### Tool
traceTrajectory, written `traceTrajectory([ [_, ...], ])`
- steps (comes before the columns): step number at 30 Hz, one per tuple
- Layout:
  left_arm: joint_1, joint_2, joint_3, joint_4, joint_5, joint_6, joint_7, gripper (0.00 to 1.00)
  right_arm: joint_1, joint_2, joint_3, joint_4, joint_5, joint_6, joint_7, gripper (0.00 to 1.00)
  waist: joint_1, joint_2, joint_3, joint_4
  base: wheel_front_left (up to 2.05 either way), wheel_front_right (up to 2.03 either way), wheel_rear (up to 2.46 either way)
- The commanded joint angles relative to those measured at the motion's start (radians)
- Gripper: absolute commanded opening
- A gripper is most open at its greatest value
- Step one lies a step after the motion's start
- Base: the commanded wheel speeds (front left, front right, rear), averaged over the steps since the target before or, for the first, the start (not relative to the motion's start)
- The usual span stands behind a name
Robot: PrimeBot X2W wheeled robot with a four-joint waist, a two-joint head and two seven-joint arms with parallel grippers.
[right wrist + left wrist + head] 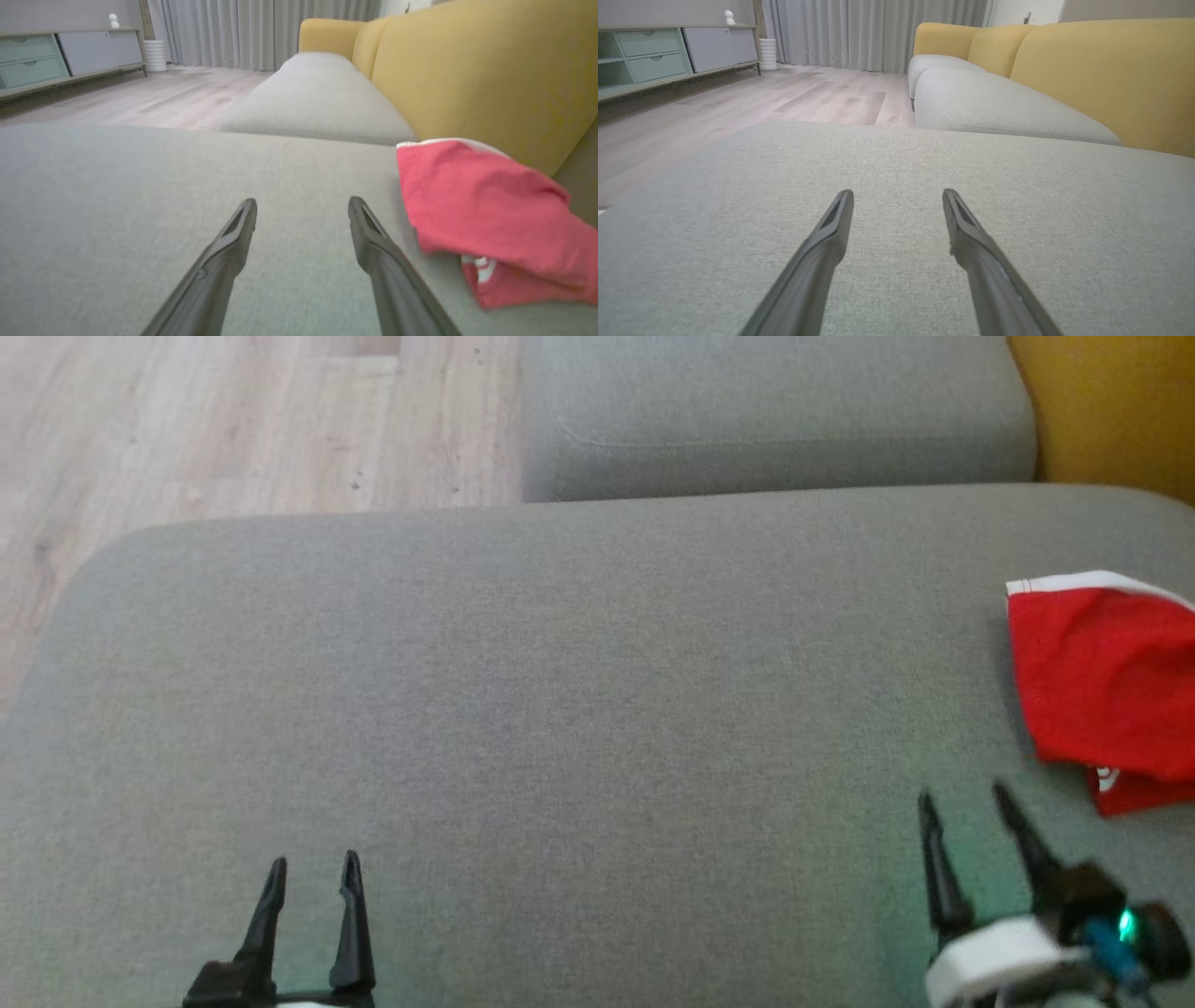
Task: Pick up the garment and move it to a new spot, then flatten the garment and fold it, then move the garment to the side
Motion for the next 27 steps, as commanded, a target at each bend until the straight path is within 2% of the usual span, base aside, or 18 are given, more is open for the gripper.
traceTrajectory([
  [1,-0.027,-0.002,0.037,-0.026,0.004,0.002,-0.005,1.00,-0.032,-0.006,0.026,-0.024,0.000,0.007,-0.019,1.00,0.0003,0.0000,-0.007,0.007,0.00,0.00,0.00],
  [5,-0.026,-0.003,0.041,-0.039,0.000,-0.018,-0.005,1.00,-0.011,-0.005,0.028,0.027,0.044,0.007,-0.049,1.00,0.0003,0.0000,-0.013,0.008,0.00,0.00,0.00],
  [6,0.000,-0.001,0.007,-0.007,-0.001,-0.017,0.000,0.00,0.027,0.004,0.005,0.059,0.046,0.000,-0.036,0.00,0.0003,0.0000,-0.014,0.008,0.00,0.00,0.00],
  [10,0.004,-0.005,0.008,0.042,-0.011,-0.016,0.006,0.00,0.036,0.004,0.004,0.113,0.057,-0.001,-0.026,0.00,0.0003,0.0000,-0.014,0.008,0.00,0.00,0.00],
  [27,-0.027,-0.005,0.033,0.029,-0.218,-0.027,0.059,0.00,0.008,0.003,-0.006,0.092,0.292,0.001,0.024,0.00,0.0003,0.0000,-0.011,-0.002,0.00,0.00,0.00],
])
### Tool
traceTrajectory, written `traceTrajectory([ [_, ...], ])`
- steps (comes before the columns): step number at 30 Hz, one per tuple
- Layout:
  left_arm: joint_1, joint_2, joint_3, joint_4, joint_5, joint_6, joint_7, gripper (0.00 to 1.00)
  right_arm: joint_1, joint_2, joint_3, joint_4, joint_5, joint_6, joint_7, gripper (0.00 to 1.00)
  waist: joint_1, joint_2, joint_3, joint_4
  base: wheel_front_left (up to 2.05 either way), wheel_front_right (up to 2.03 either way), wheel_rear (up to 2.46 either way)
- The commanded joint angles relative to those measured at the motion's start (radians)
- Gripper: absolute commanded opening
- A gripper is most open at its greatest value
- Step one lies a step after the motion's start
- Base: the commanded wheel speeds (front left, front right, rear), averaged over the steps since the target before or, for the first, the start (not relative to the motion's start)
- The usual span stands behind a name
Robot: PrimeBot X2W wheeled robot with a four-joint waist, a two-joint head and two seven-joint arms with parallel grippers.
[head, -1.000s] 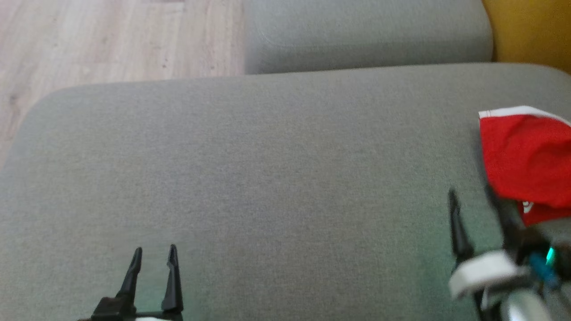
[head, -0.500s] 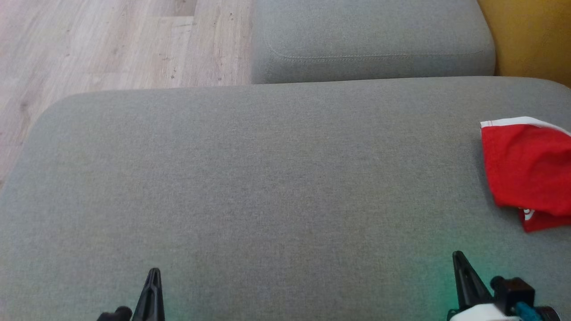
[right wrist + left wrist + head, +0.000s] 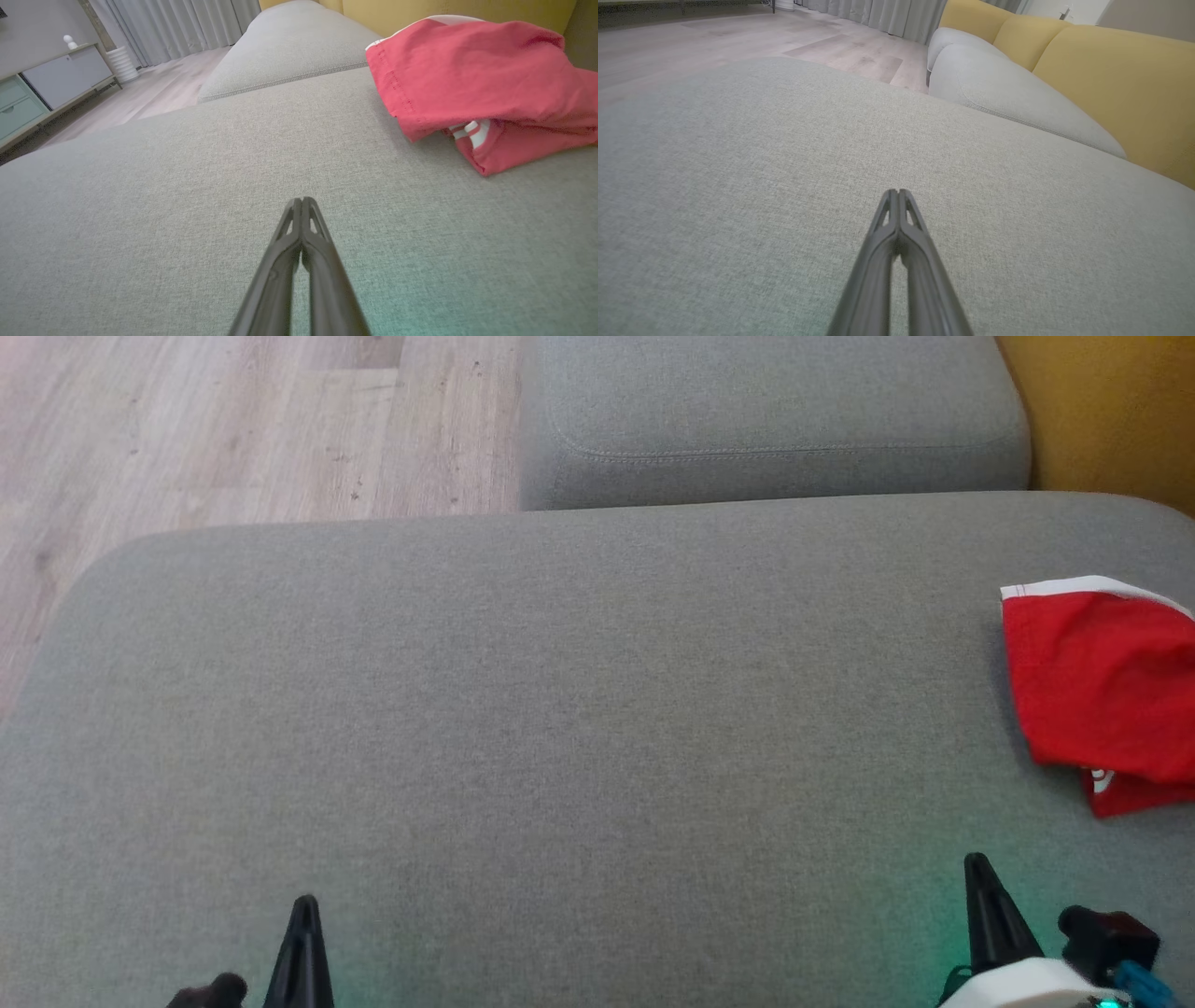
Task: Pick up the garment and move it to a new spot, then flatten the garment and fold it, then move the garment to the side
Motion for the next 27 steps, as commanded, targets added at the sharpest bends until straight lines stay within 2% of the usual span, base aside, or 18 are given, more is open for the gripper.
traceTrajectory([
  [1,-0.049,0.001,0.022,-0.034,-0.035,-0.003,0.007,0.00,-0.046,-0.002,-0.006,-0.038,0.042,0.001,0.007,0.00,0.0000,0.0000,0.000,-0.001,0.00,0.00,0.00],
  [27,-0.093,0.001,0.058,-0.052,-0.321,-0.019,0.080,0.00,-0.087,-0.004,-0.021,-0.064,0.366,0.003,0.076,0.00,0.0000,0.0000,0.005,-0.015,0.00,0.00,0.00],
])
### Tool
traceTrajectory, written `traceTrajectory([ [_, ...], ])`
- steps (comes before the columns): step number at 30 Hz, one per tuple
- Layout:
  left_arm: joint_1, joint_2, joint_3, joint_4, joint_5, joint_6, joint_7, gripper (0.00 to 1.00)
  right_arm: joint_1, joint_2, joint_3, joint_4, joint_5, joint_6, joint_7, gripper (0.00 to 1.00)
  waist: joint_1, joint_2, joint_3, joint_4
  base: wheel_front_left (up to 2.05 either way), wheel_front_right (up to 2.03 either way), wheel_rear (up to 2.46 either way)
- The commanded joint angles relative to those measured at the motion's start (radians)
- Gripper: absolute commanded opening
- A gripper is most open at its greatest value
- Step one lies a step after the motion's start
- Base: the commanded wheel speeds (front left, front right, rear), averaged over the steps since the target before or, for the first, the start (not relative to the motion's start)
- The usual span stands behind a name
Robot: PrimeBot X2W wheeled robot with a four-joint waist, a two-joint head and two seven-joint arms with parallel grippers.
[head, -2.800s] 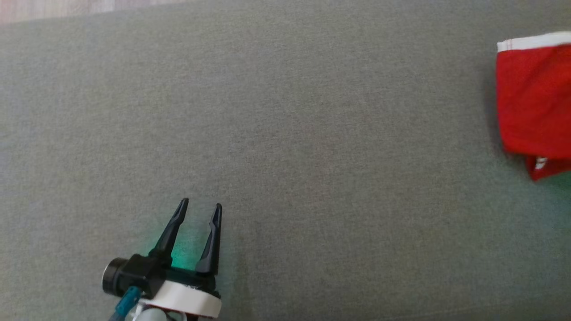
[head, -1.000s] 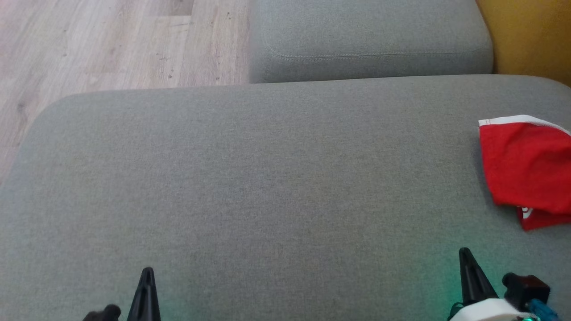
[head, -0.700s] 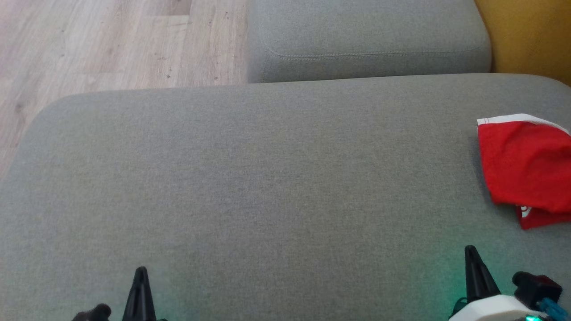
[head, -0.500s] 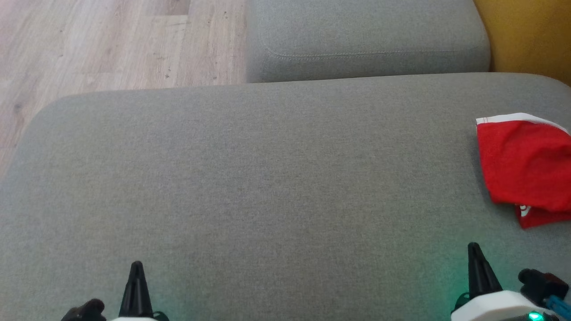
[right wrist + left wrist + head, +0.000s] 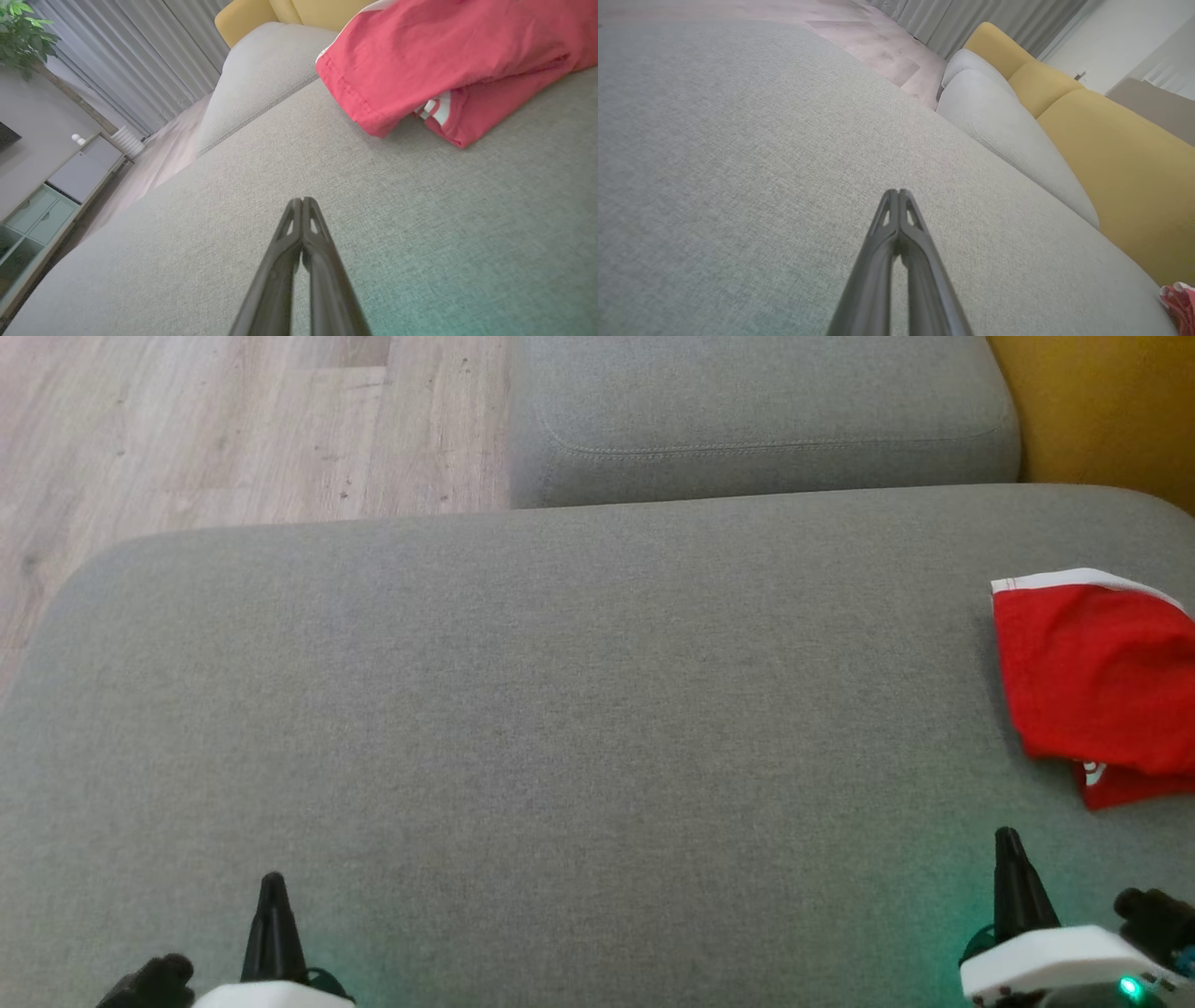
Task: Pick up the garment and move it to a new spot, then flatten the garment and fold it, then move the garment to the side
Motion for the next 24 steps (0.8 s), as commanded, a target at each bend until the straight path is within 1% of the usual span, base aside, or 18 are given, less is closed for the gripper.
traceTrajectory([
  [1,-0.048,0.001,0.027,-0.034,-0.026,-0.009,0.005,0.00,-0.054,-0.004,0.003,-0.038,0.031,0.003,0.004,0.00,0.0000,0.0000,0.000,-0.001,0.00,0.00,0.00],
  [23,-0.087,0.001,0.058,-0.050,-0.277,-0.023,0.070,0.00,-0.091,-0.005,-0.011,-0.061,0.316,0.004,0.066,0.00,0.0000,0.0000,0.004,-0.012,0.00,0.00,0.00],
  [24,-0.090,0.001,0.061,-0.051,-0.300,-0.024,0.076,0.00,-0.095,-0.005,-0.012,-0.063,0.342,0.004,0.071,0.00,0.0000,0.0000,0.005,-0.014,0.00,0.00,0.00],
])
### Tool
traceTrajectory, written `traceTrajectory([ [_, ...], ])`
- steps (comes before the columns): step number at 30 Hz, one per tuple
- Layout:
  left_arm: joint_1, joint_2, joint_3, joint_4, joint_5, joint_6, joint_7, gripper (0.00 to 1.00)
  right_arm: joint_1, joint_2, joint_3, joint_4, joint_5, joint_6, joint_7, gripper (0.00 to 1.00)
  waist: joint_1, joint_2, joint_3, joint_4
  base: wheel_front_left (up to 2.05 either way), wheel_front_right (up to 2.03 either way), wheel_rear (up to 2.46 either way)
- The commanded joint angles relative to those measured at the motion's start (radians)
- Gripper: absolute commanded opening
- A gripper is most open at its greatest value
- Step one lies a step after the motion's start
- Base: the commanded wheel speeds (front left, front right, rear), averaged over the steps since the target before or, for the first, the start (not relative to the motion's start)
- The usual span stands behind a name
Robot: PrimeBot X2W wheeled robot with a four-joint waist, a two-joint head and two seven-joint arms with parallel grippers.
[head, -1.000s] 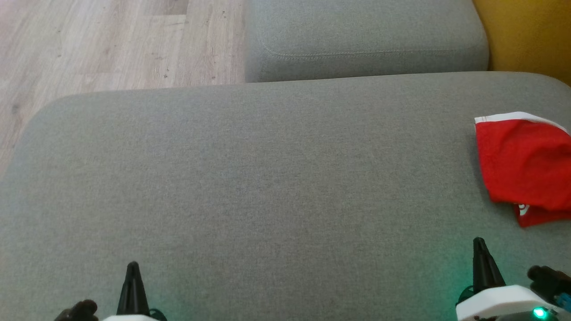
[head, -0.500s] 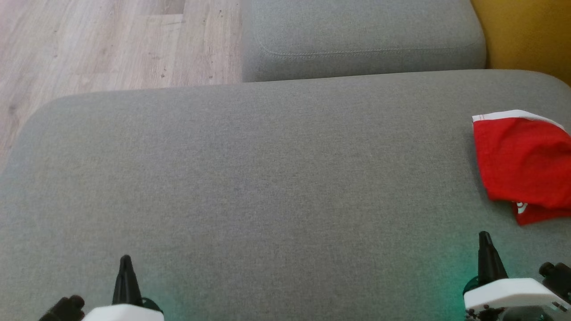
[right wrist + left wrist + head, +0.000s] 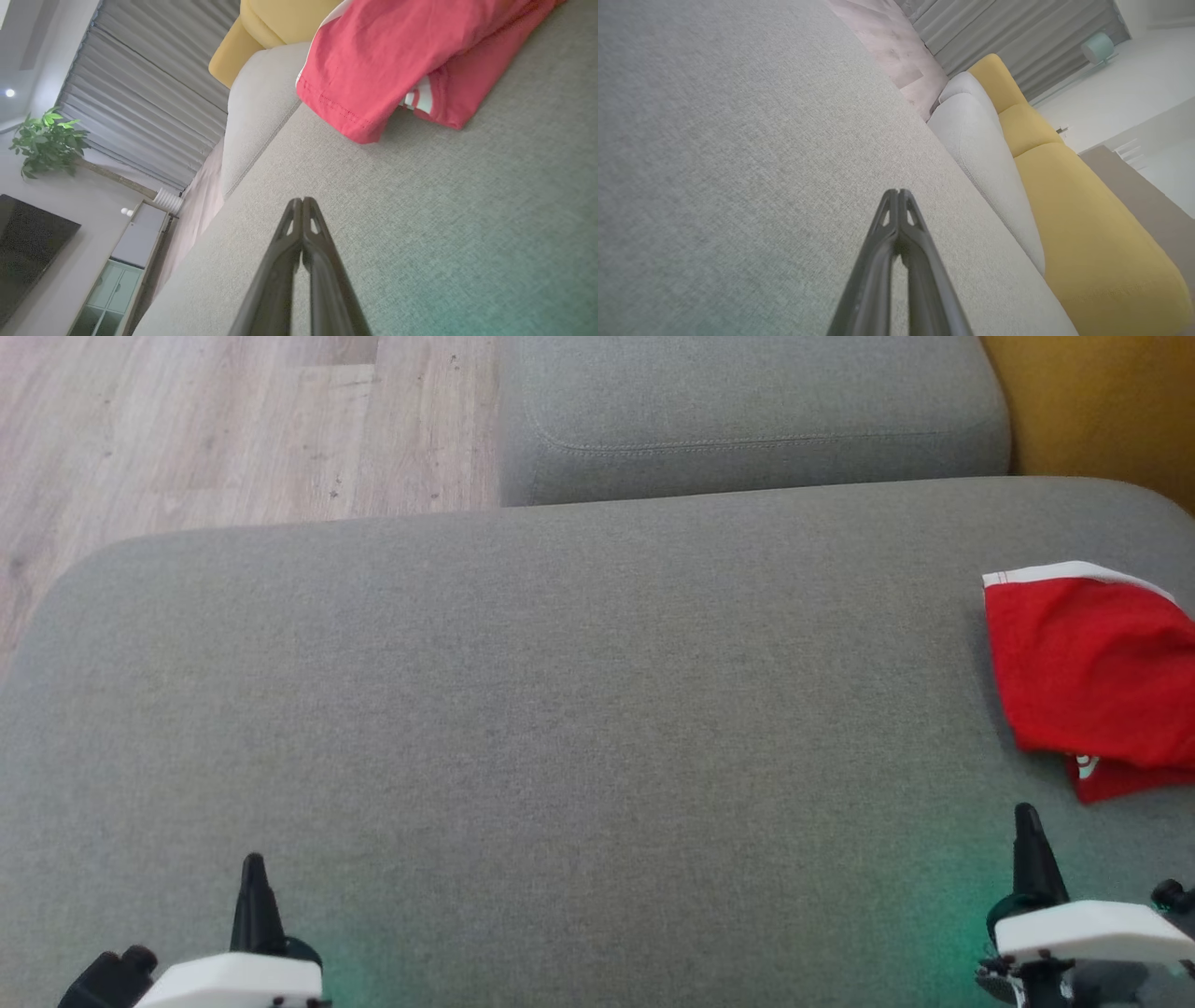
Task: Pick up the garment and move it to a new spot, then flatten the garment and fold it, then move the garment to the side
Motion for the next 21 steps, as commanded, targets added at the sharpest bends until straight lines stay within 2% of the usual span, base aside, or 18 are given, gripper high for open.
traceTrajectory([
  [1,-0.052,0.002,0.031,-0.034,-0.027,-0.008,0.007,0.00,-0.061,-0.005,0.005,-0.036,0.033,0.004,0.009,0.00,0.0000,0.0000,0.000,-0.001,0.00,0.00,0.00],
  [21,-0.088,0.002,0.060,-0.048,-0.257,-0.020,0.066,0.00,-0.095,-0.007,-0.007,-0.057,0.293,0.006,0.065,0.00,0.0000,0.0000,0.004,-0.012,0.00,0.00,0.00],
])
